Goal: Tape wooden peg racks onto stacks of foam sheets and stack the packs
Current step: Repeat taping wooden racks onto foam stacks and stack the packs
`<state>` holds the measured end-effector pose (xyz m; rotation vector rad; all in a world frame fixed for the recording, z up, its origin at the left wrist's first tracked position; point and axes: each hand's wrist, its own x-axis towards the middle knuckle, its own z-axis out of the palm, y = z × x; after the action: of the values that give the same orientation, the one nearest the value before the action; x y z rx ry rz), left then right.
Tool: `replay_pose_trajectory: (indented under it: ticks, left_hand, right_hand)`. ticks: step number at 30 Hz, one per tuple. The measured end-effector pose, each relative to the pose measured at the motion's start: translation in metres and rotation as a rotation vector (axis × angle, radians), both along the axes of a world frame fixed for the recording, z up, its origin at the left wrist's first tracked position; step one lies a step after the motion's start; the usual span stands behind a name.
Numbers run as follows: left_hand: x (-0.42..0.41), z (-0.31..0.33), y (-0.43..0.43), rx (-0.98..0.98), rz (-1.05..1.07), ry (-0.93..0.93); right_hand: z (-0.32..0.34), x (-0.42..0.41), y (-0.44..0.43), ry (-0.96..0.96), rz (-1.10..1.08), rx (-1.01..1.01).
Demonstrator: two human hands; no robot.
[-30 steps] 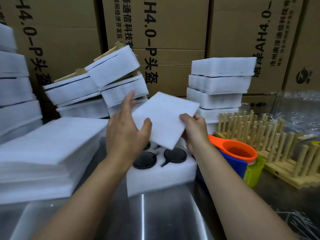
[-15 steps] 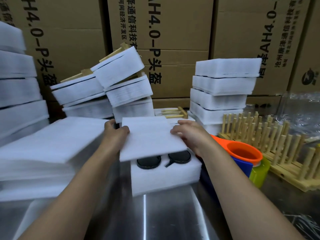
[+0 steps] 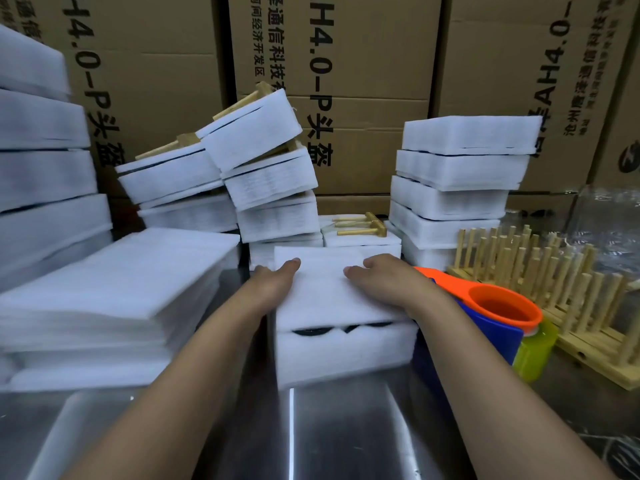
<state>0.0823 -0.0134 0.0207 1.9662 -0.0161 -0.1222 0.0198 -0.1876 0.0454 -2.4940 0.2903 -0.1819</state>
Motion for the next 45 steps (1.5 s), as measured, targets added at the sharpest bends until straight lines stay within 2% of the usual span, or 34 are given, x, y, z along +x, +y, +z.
replay_pose_trajectory:
  ticks: [4, 11, 16, 19, 21, 22, 24, 25, 27, 30, 34, 41, 43, 45]
  left_hand:
    - [-0.005, 0.000, 0.001, -0.392, -0.077, 0.163]
    - [0.003, 0.010, 0.021, -0.483, 0.003, 0.229]
    - [-0.001, 0.012, 0.016, -0.383, 0.023, 0.183]
    - [0.002, 0.013, 0.016, -0.320, 0.027, 0.162]
    - [0.005, 0.012, 0.016, -0.171, 0.050, 0.118]
    - [0.007, 0.011, 0.015, -0.036, 0.072, 0.059]
    - [0.009, 0.008, 0.015, 0.233, 0.098, -0.154]
    - [0.010, 0.008, 0.014, 0.290, 0.076, -0.260]
    - [0.008, 0.007, 0.011, 0.339, -0.011, -0.321]
    - [0.005, 0.004, 0.010, 0.431, -0.091, -0.251]
    - [0.005, 0.002, 0.009, 0.376, -0.104, -0.258]
    - [0.001, 0.004, 0.008, 0.359, -0.108, -0.251]
    - [-0.003, 0.006, 0.008, 0.468, -0.087, -0.277]
    - [-0.009, 0.011, 0.008, 0.639, -0.049, -0.399]
  right_hand:
    - [0.000, -0.004, 0.001, -0.012, -0.020, 0.009]
    - [-0.002, -0.005, 0.016, -0.029, 0.002, 0.006]
    - [-0.004, -0.005, 0.015, -0.020, 0.046, 0.160]
    - [-0.003, -0.005, 0.014, -0.001, 0.064, 0.172]
    - [-0.001, -0.005, 0.015, 0.018, 0.060, 0.124]
    - [0.001, -0.005, 0.015, 0.025, 0.053, 0.088]
    - [0.002, -0.007, 0.017, 0.021, 0.020, 0.006]
    - [0.002, -0.008, 0.018, 0.019, -0.007, -0.044]
    - [0.003, -0.010, 0.022, 0.014, -0.008, -0.138]
    - [0.004, -0.010, 0.028, 0.045, 0.105, -0.268]
    - [-0.003, -0.008, 0.039, 0.000, 0.220, -0.354]
    - [-0.012, -0.009, 0.045, 0.090, 0.258, -0.405]
    - [-0.012, -0.009, 0.046, 0.106, 0.258, -0.426]
    - [-0.012, -0.010, 0.046, 0.120, 0.256, -0.444]
